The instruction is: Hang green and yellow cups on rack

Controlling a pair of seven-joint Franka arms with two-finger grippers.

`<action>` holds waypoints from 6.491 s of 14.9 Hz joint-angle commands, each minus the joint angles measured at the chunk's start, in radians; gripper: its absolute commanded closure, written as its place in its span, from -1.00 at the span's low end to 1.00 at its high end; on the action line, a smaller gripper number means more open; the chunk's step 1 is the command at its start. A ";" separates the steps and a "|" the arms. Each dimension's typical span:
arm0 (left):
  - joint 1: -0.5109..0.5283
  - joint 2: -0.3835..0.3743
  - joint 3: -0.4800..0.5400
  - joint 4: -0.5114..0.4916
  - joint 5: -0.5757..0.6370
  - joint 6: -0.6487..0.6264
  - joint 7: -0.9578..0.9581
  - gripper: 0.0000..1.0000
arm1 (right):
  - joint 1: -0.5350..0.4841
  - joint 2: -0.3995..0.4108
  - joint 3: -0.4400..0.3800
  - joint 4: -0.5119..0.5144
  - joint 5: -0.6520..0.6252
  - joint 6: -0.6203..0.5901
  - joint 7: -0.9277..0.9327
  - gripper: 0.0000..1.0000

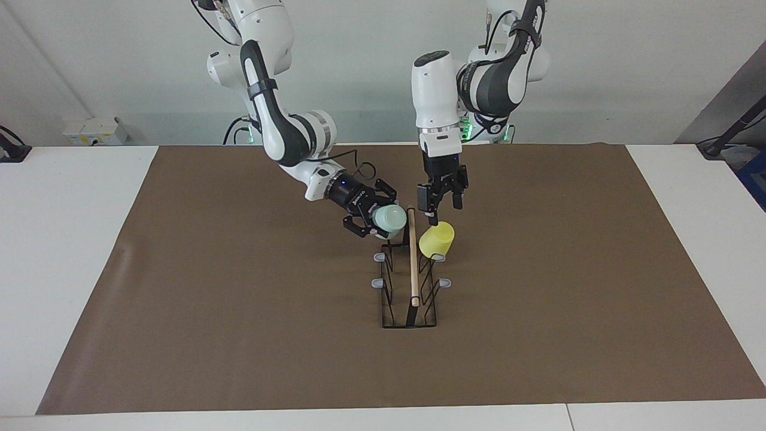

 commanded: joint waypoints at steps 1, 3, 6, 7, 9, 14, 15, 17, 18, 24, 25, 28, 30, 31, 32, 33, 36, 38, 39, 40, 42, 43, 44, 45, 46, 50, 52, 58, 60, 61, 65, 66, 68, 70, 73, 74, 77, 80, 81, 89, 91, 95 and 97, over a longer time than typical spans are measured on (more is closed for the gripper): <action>0.010 -0.007 0.027 0.035 -0.080 -0.030 0.137 -1.00 | -0.010 0.048 0.002 0.011 0.080 -0.040 -0.080 1.00; 0.012 -0.007 0.065 0.082 -0.185 -0.103 0.348 -1.00 | -0.010 0.048 0.002 0.009 0.080 -0.033 -0.081 1.00; 0.015 -0.005 0.148 0.194 -0.374 -0.271 0.757 -1.00 | -0.014 0.050 0.002 0.009 0.080 -0.025 -0.082 -1.00; 0.015 -0.007 0.183 0.223 -0.416 -0.328 0.888 -1.00 | -0.016 0.050 0.002 0.009 0.080 -0.023 -0.082 -1.00; 0.015 -0.010 0.252 0.269 -0.480 -0.413 1.138 -1.00 | -0.019 0.045 0.002 0.009 0.078 -0.022 -0.081 -1.00; 0.047 -0.010 0.355 0.363 -0.566 -0.566 1.425 -1.00 | -0.021 -0.031 0.002 0.008 0.077 0.074 -0.065 -1.00; 0.056 -0.014 0.376 0.365 -0.566 -0.586 1.490 -1.00 | -0.022 -0.059 0.002 0.006 0.072 0.116 -0.055 -1.00; 0.058 -0.023 0.413 0.374 -0.566 -0.626 1.596 -1.00 | -0.028 -0.088 0.002 0.006 0.068 0.145 -0.036 -1.00; 0.058 -0.022 0.433 0.390 -0.566 -0.643 1.671 -1.00 | -0.028 -0.101 0.002 0.008 0.066 0.155 -0.025 -1.00; 0.065 -0.054 0.502 0.409 -0.566 -0.721 1.888 -1.00 | -0.122 -0.203 0.002 0.009 -0.287 0.346 0.043 -1.00; 0.085 -0.057 0.493 0.411 -0.565 -0.728 1.886 -1.00 | -0.137 -0.216 0.001 0.009 -0.381 0.351 0.103 -1.00; 0.099 -0.057 0.479 0.411 -0.565 -0.737 1.879 -1.00 | -0.195 -0.236 -0.007 0.009 -0.598 0.353 0.240 -1.00; 0.139 -0.060 0.432 0.409 -0.565 -0.755 1.876 -1.00 | -0.255 -0.233 -0.007 0.012 -0.777 0.350 0.275 -1.00; 0.156 -0.068 0.406 0.409 -0.565 -0.767 1.874 -1.00 | -0.281 -0.233 -0.007 0.012 -0.872 0.345 0.325 -1.00; 0.157 -0.070 0.403 0.409 -0.565 -0.769 1.872 -1.00 | -0.304 -0.231 -0.007 0.012 -0.968 0.343 0.376 -1.00; 0.157 -0.073 0.403 0.409 -0.565 -0.774 1.871 -1.00 | -0.318 -0.227 -0.007 0.012 -1.061 0.343 0.425 -1.00; 0.156 -0.074 0.403 0.401 -0.565 -0.771 1.872 -1.00 | -0.370 -0.219 -0.009 0.014 -1.298 0.340 0.602 -1.00; 0.153 -0.074 0.403 0.401 -0.565 -0.771 1.872 -1.00 | -0.395 -0.214 -0.010 0.015 -1.466 0.334 0.726 -1.00; 0.151 -0.074 0.401 0.400 -0.565 -0.771 1.872 -1.00 | -0.403 -0.214 -0.010 0.015 -1.538 0.330 0.799 -1.00; 0.150 -0.077 0.403 0.392 -0.565 -0.763 1.871 -1.00 | -0.407 -0.214 -0.012 0.015 -1.613 0.325 0.873 -1.00; 0.147 -0.086 0.404 0.375 -0.566 -0.758 1.874 -1.00 | -0.450 -0.214 -0.012 0.015 -1.782 0.294 1.011 -1.00; 0.144 -0.088 0.412 0.377 -0.566 -0.758 1.874 -1.00 | -0.465 -0.214 -0.012 0.026 -1.871 0.268 1.098 -1.00; 0.142 -0.088 0.413 0.380 -0.568 -0.760 1.874 -1.00 | -0.482 -0.214 -0.012 0.047 -1.979 0.229 1.193 -1.00; 0.139 -0.088 0.413 0.380 -0.568 -0.757 1.871 -1.00 | -0.502 -0.214 -0.012 0.072 -2.096 0.184 1.285 -1.00; 0.138 -0.085 0.413 0.383 -0.569 -0.755 1.866 -1.00 | -0.510 -0.214 -0.012 0.100 -2.215 0.134 1.382 -1.00; 0.122 -0.074 0.415 0.406 -0.585 -0.764 1.863 -1.00 | -0.499 -0.222 -0.010 0.224 -2.575 -0.115 1.773 -1.00; 0.119 -0.074 0.421 0.407 -0.591 -0.774 1.860 -1.00 | -0.493 -0.220 -0.003 0.303 -2.680 -0.277 1.986 -1.00; 0.093 -0.074 0.469 0.409 -0.599 -0.780 1.862 -1.00 | -0.482 -0.223 0.001 0.451 -2.663 -0.604 2.451 -1.00; 0.093 -0.076 0.470 0.408 -0.606 -0.786 1.862 -1.00 | -0.484 -0.226 0.001 0.483 -2.628 -0.681 2.608 -1.00; 0.093 -0.076 0.470 0.407 -0.611 -0.783 1.862 -1.00 | -0.491 -0.228 -0.002 0.500 -2.593 -0.718 2.651 -1.00; 0.076 -0.074 0.481 0.409 -0.612 -0.787 1.859 -1.00 | -0.423 -0.211 -0.149 0.575 -2.497 -0.836 2.721 -1.00; 0.072 -0.071 0.481 0.417 -0.611 -0.789 1.857 -1.00 | -0.420 -0.211 -0.151 0.575 -2.511 -0.841 2.721 -1.00; 0.070 -0.060 0.479 0.440 -0.608 -0.800 1.857 -1.00 | -0.419 -0.220 -0.151 0.559 -2.528 -0.841 2.713 -1.00; 0.065 -0.047 0.479 0.461 -0.602 -0.803 1.857 -1.00 | -0.413 -0.228 -0.151 0.539 -2.545 -0.841 2.710 -1.00; 0.067 -0.033 0.479 0.492 -0.599 -0.835 1.857 -1.00 | -0.390 -0.216 -0.144 0.572 -2.602 -0.847 2.699 -1.00; 0.072 -0.040 0.479 0.480 -0.599 -0.841 1.857 -1.00 | -0.392 -0.207 -0.142 0.606 -2.602 -0.883 2.701 -1.00; 0.070 -0.047 0.478 0.466 -0.597 -0.850 1.857 -1.00 | -0.392 -0.197 -0.142 0.638 -2.583 -0.922 2.701 -1.00; 0.076 -0.051 0.476 0.463 -0.597 -0.849 1.859 -1.00 | -0.390 -0.205 -0.141 0.621 -2.583 -0.924 2.701 -1.00; 0.076 -0.051 0.476 0.461 -0.597 -0.850 1.857 -1.00 | -0.390 -0.207 -0.141 0.618 -2.585 -0.922 2.690 -1.00; 0.078 -0.053 0.476 0.447 -0.597 -0.832 1.805 -1.00 | -0.403 -0.217 -0.150 0.628 -2.503 -0.924 2.659 -1.00; 0.075 -0.053 0.476 0.447 -0.597 -0.832 1.803 -1.00 | -0.403 -0.223 -0.150 0.617 -2.508 -0.921 2.659 -1.00; 0.075 -0.053 0.476 0.447 -0.597 -0.832 1.803 -1.00 | -0.392 -0.225 -0.148 0.615 -2.558 -0.916 2.659 -1.00; 0.075 -0.053 0.476 0.447 -0.597 -0.832 1.803 -1.00 | -0.392 -0.225 -0.145 0.615 -2.562 -0.896 2.662 -1.00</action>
